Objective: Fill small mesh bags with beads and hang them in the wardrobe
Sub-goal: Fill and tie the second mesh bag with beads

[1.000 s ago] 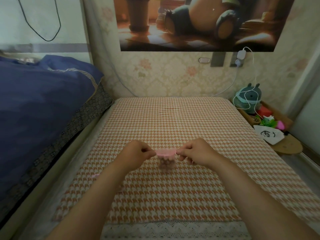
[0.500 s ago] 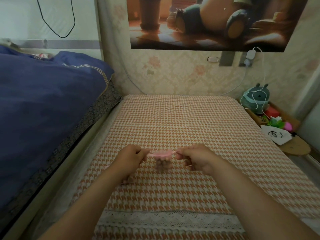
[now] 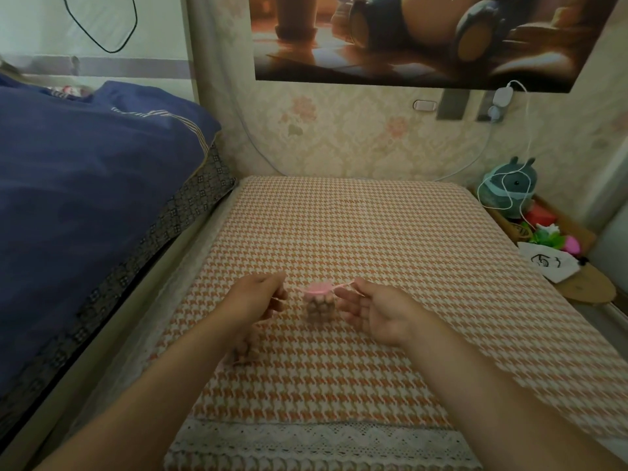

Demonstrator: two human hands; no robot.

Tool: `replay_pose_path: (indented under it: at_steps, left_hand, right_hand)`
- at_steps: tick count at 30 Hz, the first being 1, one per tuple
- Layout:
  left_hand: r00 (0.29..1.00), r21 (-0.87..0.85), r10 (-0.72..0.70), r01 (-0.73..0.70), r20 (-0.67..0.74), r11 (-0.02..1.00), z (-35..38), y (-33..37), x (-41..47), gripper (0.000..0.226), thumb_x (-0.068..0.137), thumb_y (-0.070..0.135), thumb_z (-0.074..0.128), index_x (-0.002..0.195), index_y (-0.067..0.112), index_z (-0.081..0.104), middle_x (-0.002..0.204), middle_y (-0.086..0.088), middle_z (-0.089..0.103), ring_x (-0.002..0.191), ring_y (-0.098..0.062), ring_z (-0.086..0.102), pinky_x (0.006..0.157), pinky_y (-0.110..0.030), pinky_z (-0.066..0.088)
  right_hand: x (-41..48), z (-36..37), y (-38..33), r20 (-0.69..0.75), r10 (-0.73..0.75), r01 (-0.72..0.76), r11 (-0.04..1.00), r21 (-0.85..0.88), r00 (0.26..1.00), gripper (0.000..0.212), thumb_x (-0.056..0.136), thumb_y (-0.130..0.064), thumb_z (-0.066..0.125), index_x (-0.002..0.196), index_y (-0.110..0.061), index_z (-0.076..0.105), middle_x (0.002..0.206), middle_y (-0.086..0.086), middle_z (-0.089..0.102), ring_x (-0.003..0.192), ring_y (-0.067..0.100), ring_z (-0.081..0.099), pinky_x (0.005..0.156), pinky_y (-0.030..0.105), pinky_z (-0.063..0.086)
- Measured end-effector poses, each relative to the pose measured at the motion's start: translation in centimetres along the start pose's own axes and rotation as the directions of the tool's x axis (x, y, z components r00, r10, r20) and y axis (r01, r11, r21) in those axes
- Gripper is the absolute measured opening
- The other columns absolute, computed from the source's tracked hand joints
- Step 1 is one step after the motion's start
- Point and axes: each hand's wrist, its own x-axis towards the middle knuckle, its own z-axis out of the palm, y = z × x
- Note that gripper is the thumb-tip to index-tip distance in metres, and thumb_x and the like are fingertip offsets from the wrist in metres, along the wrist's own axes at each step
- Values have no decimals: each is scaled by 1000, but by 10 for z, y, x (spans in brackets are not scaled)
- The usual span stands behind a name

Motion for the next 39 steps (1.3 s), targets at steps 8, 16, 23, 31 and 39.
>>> replay_pose_path:
  at_steps: [8, 16, 23, 31, 39]
  left_hand:
    - [985, -347, -160, 171, 59, 922, 0, -6, 4, 35, 100, 29, 53, 71, 10, 55, 73, -6, 65, 59, -14, 60, 51, -23, 44]
    - [993, -458, -86, 114, 83, 882, 1, -6, -2, 36, 101, 28, 52, 69, 11, 54, 85, -7, 70, 66, -15, 63, 53, -24, 47]
    - [971, -675, -65, 207, 229, 708, 2, -3, -6, 39, 103, 28, 46, 67, 12, 49, 101, -10, 76, 60, -10, 66, 47, -17, 49]
    - [973, -669, -146, 230, 180, 707, 13, -12, -7, 38, 102, 27, 48, 67, 13, 48, 84, -8, 73, 62, -13, 63, 52, -21, 50]
    - [993, -653, -28, 95, 113, 751, 23, -7, -9, 38, 105, 22, 37, 73, 9, 51, 86, -16, 70, 92, -26, 66, 91, -36, 50]
  right_hand:
    - [8, 10, 13, -79, 42, -37, 997, 63, 996, 23, 110, -19, 38, 116, -6, 55, 72, 6, 77, 53, 15, 72, 46, 28, 58]
    - [5, 12, 8, -51, -8, 11, 998, 59, 999, 23, 109, -23, 41, 103, -10, 60, 74, 0, 77, 72, 16, 70, 59, 30, 55]
    - [3, 11, 7, -63, 20, -16, 997, 70, 998, 21, 109, -19, 40, 107, -9, 57, 80, 5, 77, 74, 18, 70, 59, 30, 55]
    - [4, 9, 8, -146, 3, 6, 998, 62, 989, 24, 110, -20, 38, 119, -6, 54, 91, 7, 72, 74, 19, 68, 55, 33, 55]
    - [10, 3, 5, -12, -94, 93, 992, -80, 996, 24, 109, -25, 42, 110, -8, 59, 98, 7, 76, 93, 23, 71, 87, 40, 53]
